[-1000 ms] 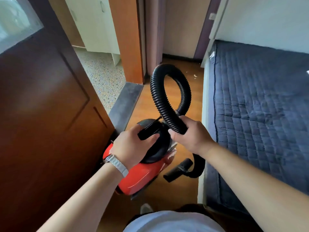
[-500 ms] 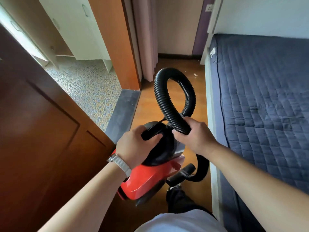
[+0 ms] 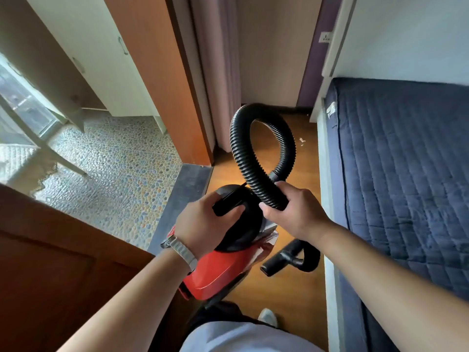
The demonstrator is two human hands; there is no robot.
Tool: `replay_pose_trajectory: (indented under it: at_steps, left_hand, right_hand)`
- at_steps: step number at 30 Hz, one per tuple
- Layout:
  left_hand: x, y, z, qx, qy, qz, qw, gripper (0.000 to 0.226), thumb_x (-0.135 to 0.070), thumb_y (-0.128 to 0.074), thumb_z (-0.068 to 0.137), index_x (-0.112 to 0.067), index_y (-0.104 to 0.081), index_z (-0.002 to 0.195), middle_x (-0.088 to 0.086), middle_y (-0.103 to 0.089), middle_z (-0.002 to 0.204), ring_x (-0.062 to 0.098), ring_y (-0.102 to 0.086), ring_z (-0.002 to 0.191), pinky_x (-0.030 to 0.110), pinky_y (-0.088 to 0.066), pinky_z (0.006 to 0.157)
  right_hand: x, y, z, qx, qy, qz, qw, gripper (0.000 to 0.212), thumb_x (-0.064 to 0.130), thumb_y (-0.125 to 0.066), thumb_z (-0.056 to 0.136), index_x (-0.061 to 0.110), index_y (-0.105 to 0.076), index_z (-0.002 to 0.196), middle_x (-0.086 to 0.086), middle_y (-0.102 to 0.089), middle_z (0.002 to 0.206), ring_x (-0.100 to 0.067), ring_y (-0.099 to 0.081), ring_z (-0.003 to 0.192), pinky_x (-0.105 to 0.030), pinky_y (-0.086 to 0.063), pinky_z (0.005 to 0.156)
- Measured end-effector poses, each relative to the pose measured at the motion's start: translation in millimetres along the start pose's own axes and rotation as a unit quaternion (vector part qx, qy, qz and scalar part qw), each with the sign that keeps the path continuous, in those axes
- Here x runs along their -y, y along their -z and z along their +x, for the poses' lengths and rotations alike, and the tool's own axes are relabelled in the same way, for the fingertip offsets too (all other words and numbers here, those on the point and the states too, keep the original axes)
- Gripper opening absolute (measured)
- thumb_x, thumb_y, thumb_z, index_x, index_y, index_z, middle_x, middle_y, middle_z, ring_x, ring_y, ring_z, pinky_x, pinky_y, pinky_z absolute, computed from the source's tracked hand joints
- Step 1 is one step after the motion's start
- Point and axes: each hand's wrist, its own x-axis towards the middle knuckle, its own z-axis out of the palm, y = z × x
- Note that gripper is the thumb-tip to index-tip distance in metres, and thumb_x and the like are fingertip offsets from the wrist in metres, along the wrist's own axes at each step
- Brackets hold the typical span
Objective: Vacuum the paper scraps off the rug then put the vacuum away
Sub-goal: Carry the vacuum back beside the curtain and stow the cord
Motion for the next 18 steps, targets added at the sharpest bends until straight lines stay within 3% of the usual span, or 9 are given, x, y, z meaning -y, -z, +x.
replay_pose_trajectory:
  at_steps: [5, 18]
  left_hand:
    - [-2, -8, 93, 0.006, -0.018, 0.008, 1.0, 0.035, -0.064, -0.063, 0.076, -0.034, -0.047, 0.066, -0.012, -0.055, 0.057, 0.004, -0.054, 0.054, 0.023, -0.032, 0.046]
    - [-12, -8, 375, 0.045, -0.129, -0.001, 0.991, 0.048, -0.075, -0.056, 0.071, -0.027, -0.055, 0.075, -0.01, -0.059, 0.062, 0.009, -0.058, 0.057, 0.025, -0.042, 0.046]
  right_hand:
    - [-6, 14, 85, -0.022, -0.009, -0.016, 1.0, 0.013, 0.034, -0.073, 0.083, 0.028, -0.063, 0.089, 0.004, -0.065, 0.071, -0.012, -0.061, 0.07, -0.031, -0.051, 0.066]
    - [10, 45, 314, -0.107, -0.091, -0.086, 0.986, 0.021, 0.035, -0.073, 0.083, 0.02, -0.067, 0.097, 0.001, -0.068, 0.075, -0.017, -0.063, 0.073, -0.026, -0.048, 0.064]
